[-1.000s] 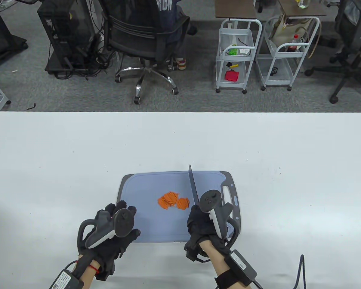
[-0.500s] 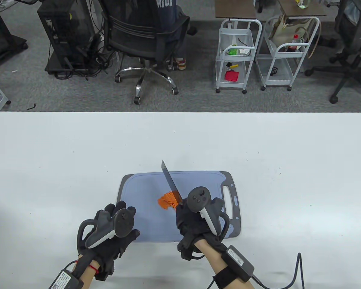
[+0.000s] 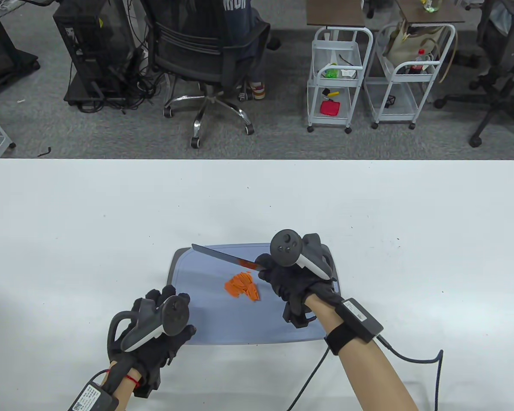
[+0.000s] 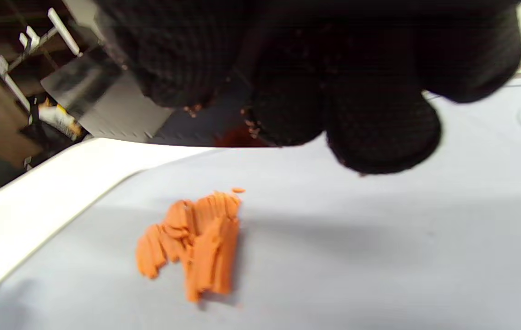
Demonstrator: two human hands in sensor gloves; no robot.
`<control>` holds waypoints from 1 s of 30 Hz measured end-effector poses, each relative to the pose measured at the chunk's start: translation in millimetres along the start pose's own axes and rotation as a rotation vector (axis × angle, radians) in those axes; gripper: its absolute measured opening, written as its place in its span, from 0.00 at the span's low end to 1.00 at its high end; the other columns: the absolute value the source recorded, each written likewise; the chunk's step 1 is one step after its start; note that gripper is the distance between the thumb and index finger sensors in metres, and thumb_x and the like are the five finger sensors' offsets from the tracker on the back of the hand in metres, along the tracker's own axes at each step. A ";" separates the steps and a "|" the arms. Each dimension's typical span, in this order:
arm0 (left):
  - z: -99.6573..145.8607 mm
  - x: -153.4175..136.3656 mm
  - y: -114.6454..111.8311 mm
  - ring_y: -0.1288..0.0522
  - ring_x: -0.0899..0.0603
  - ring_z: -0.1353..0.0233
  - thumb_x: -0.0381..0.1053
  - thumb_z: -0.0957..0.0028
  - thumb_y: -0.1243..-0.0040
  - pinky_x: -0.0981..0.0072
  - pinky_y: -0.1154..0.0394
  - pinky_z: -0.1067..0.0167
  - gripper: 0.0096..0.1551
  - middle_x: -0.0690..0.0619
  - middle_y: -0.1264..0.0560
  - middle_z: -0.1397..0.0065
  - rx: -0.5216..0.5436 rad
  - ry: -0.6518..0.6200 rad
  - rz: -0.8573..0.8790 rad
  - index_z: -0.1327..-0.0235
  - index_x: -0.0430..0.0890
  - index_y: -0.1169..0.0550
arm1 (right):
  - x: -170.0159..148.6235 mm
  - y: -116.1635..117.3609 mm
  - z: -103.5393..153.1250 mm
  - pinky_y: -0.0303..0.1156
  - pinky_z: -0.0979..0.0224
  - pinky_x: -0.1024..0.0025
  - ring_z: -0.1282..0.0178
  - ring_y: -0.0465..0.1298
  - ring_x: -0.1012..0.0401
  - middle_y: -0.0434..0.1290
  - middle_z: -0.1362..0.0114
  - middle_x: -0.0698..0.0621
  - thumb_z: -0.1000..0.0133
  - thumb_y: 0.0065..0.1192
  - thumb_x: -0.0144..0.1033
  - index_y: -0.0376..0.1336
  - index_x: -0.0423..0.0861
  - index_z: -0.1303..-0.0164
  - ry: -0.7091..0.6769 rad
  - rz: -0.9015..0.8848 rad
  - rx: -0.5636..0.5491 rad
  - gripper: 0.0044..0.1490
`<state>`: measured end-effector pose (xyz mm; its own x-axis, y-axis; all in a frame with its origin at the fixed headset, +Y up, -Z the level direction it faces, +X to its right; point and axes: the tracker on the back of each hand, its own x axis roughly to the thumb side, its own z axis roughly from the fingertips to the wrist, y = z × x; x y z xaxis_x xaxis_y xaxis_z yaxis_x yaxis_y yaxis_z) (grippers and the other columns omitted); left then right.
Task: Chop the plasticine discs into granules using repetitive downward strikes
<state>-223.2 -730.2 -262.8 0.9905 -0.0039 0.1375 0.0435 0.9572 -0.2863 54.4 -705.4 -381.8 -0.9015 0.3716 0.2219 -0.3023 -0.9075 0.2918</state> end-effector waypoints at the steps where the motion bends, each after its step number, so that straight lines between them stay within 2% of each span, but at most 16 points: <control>1: 0.1 0.8 -0.4 0.40 0.27 0.16 0.70 0.58 0.49 0.30 0.44 0.25 0.48 0.43 0.43 0.10 -0.001 -0.002 -0.004 0.20 0.56 0.36 | -0.6 1.4 -4.5 0.79 0.52 0.44 0.64 0.89 0.46 0.84 0.50 0.40 0.54 0.71 0.42 0.80 0.50 0.40 -0.014 0.022 0.017 0.31; 2: 0.0 1.1 -0.6 0.40 0.27 0.16 0.71 0.58 0.49 0.30 0.44 0.25 0.48 0.43 0.43 0.10 -0.004 -0.002 -0.007 0.20 0.56 0.36 | -0.7 2.2 -7.1 0.80 0.56 0.46 0.70 0.88 0.48 0.85 0.54 0.40 0.53 0.72 0.43 0.81 0.48 0.42 -0.024 0.033 0.021 0.30; 4: 0.0 1.1 -0.7 0.40 0.27 0.17 0.71 0.58 0.49 0.30 0.44 0.25 0.48 0.43 0.43 0.10 -0.004 0.004 -0.007 0.20 0.56 0.36 | 0.1 4.8 -11.6 0.81 0.62 0.51 0.78 0.87 0.54 0.86 0.61 0.45 0.49 0.74 0.49 0.81 0.50 0.47 0.000 0.143 -0.002 0.25; 6: 0.9 0.1 -0.1 0.40 0.27 0.17 0.71 0.58 0.49 0.30 0.44 0.25 0.48 0.43 0.43 0.10 -0.001 0.011 -0.008 0.20 0.56 0.36 | 0.4 4.5 -15.2 0.81 0.66 0.54 0.83 0.86 0.58 0.86 0.69 0.53 0.51 0.71 0.58 0.81 0.49 0.51 -0.035 0.248 -0.069 0.29; 7: 1.3 -0.7 0.0 0.40 0.27 0.17 0.71 0.58 0.49 0.30 0.44 0.25 0.48 0.43 0.43 0.10 0.000 0.014 -0.007 0.20 0.56 0.36 | 0.4 4.3 -17.3 0.82 0.66 0.54 0.84 0.85 0.59 0.85 0.70 0.54 0.51 0.69 0.60 0.80 0.48 0.53 -0.051 0.249 -0.066 0.31; 9: 1.5 -2.2 0.2 0.40 0.27 0.17 0.71 0.57 0.49 0.30 0.44 0.26 0.48 0.43 0.43 0.10 0.000 0.020 -0.005 0.20 0.56 0.36 | 0.9 4.7 -21.4 0.81 0.66 0.54 0.84 0.85 0.59 0.85 0.70 0.53 0.51 0.65 0.61 0.80 0.47 0.53 -0.066 0.229 -0.002 0.33; 12: 0.7 -3.2 0.2 0.40 0.27 0.16 0.71 0.58 0.49 0.30 0.44 0.26 0.48 0.43 0.43 0.10 -0.004 0.029 -0.007 0.20 0.56 0.36 | 4.3 9.9 -26.0 0.81 0.66 0.53 0.85 0.85 0.58 0.85 0.71 0.53 0.51 0.64 0.62 0.80 0.46 0.54 -0.091 0.272 -0.010 0.34; 14: 0.6 -3.6 -0.3 0.39 0.27 0.17 0.71 0.58 0.49 0.30 0.44 0.26 0.48 0.43 0.43 0.10 -0.009 0.032 -0.005 0.20 0.56 0.36 | 4.5 20.3 -31.0 0.82 0.67 0.54 0.85 0.85 0.59 0.84 0.71 0.55 0.51 0.62 0.62 0.79 0.47 0.54 -0.102 0.350 0.001 0.34; 16: 0.3 -5.4 0.4 0.40 0.26 0.17 0.71 0.58 0.49 0.30 0.44 0.26 0.48 0.43 0.43 0.10 -0.018 0.038 0.019 0.20 0.56 0.36 | 0.5 34.2 -37.7 0.82 0.67 0.54 0.86 0.85 0.60 0.83 0.72 0.56 0.51 0.61 0.62 0.77 0.47 0.53 -0.107 0.295 0.023 0.33; 17: -0.9 -6.8 0.9 0.40 0.27 0.17 0.71 0.57 0.49 0.30 0.44 0.26 0.48 0.43 0.42 0.10 -0.021 0.046 0.040 0.20 0.56 0.36 | 0.3 36.7 -38.6 0.82 0.68 0.54 0.86 0.85 0.61 0.83 0.72 0.56 0.51 0.61 0.62 0.76 0.47 0.53 -0.107 0.237 -0.003 0.33; 20: -2.6 -8.7 2.1 0.40 0.26 0.17 0.70 0.57 0.49 0.30 0.44 0.26 0.48 0.43 0.42 0.10 -0.018 0.053 0.051 0.20 0.56 0.36 | 13.7 42.3 -40.0 0.82 0.68 0.55 0.86 0.85 0.61 0.83 0.72 0.57 0.50 0.59 0.63 0.76 0.47 0.53 -0.129 0.276 -0.067 0.34; 23: -0.4 -12.9 0.3 0.39 0.27 0.17 0.71 0.57 0.49 0.30 0.44 0.26 0.48 0.43 0.42 0.10 -0.026 0.060 0.041 0.20 0.56 0.36 | 13.3 38.9 -45.0 0.83 0.68 0.55 0.86 0.85 0.61 0.84 0.72 0.56 0.51 0.56 0.64 0.77 0.47 0.53 -0.102 0.185 -0.029 0.36; 25: 1.1 -15.6 1.3 0.39 0.27 0.17 0.71 0.58 0.49 0.30 0.44 0.26 0.48 0.43 0.42 0.10 -0.018 0.070 0.037 0.20 0.56 0.36 | 11.4 27.8 -40.1 0.83 0.68 0.55 0.86 0.85 0.61 0.84 0.72 0.56 0.51 0.56 0.64 0.77 0.47 0.54 -0.110 0.129 -0.077 0.37; 28: 1.2 -16.1 4.1 0.40 0.26 0.17 0.70 0.57 0.49 0.30 0.44 0.26 0.48 0.43 0.42 0.10 -0.005 0.070 0.036 0.20 0.56 0.35 | 16.3 13.7 -31.2 0.82 0.68 0.55 0.86 0.85 0.61 0.84 0.72 0.56 0.51 0.58 0.65 0.78 0.47 0.54 -0.133 0.217 -0.064 0.37; 30: 0.7 -13.3 4.4 0.40 0.27 0.17 0.71 0.57 0.49 0.30 0.44 0.26 0.48 0.43 0.42 0.10 -0.007 0.061 0.026 0.20 0.56 0.36 | 20.1 14.6 -29.3 0.82 0.68 0.55 0.86 0.85 0.60 0.84 0.72 0.56 0.51 0.58 0.65 0.78 0.47 0.54 -0.134 0.267 -0.009 0.37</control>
<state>-236.2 -725.8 -265.3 0.9974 0.0033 0.0714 0.0180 0.9552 -0.2953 22.7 -716.8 -400.4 -0.9008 0.1418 0.4104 -0.0633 -0.9780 0.1988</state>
